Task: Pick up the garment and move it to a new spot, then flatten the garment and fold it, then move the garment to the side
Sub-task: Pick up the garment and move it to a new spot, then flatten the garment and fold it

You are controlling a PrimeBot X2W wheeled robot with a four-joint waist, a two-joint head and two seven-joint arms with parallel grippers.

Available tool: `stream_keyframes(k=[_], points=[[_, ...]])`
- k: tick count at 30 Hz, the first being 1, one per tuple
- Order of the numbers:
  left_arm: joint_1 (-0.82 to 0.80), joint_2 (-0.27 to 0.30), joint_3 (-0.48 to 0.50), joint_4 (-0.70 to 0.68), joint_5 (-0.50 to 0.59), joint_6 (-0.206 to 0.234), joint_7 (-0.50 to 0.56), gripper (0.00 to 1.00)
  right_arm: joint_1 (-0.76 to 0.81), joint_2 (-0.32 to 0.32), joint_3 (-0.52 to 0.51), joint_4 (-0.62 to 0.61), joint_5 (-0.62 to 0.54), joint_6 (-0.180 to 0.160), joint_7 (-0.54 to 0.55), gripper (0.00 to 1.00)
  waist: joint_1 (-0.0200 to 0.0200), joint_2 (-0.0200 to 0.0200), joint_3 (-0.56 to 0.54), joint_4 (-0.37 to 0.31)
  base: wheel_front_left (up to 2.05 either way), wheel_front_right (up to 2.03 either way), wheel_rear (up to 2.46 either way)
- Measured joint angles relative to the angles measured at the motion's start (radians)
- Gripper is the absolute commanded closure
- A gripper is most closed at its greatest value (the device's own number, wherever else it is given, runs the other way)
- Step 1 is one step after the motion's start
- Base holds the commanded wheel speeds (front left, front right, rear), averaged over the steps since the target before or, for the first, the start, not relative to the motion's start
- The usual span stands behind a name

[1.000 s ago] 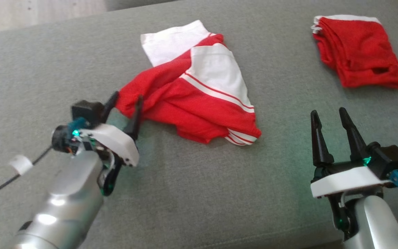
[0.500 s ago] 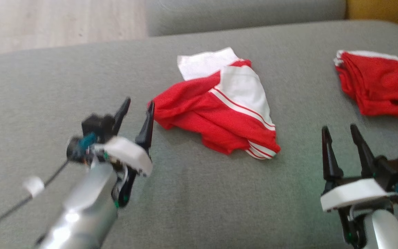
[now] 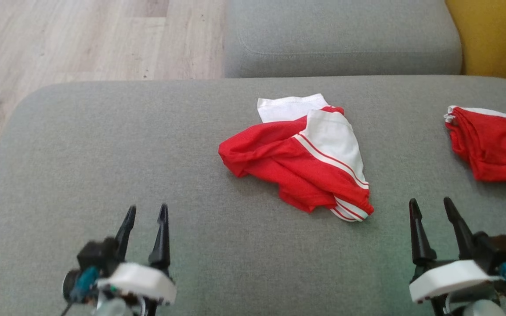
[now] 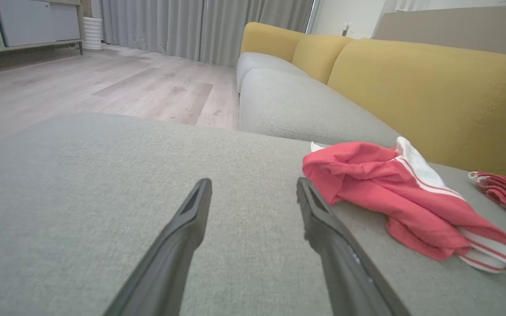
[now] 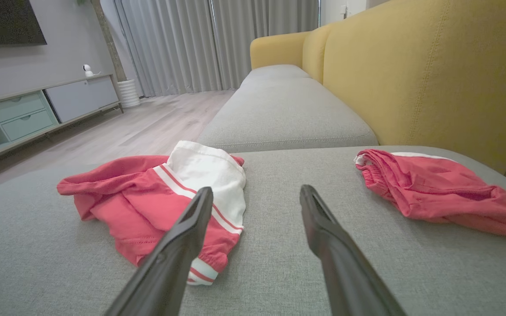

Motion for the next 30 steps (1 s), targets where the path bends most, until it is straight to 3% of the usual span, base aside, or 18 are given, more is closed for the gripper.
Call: stream_keyframes(k=[14,30], points=[[0.156,0.025,0.054,-0.135,0.026,0.047,0.0,0.0,0.009,0.0,0.021,0.047,0.018,0.0,-0.024,0.0,0.0001,0.0,-0.025,0.007,0.0,0.0,0.0],[0.175,0.031,0.056,-0.182,0.023,0.069,0.002,0.0,0.009,0.0,0.025,0.078,0.018,0.0,-0.031,0.0,0.0002,0.0,-0.027,0.013,0.0,0.0,0.0]])
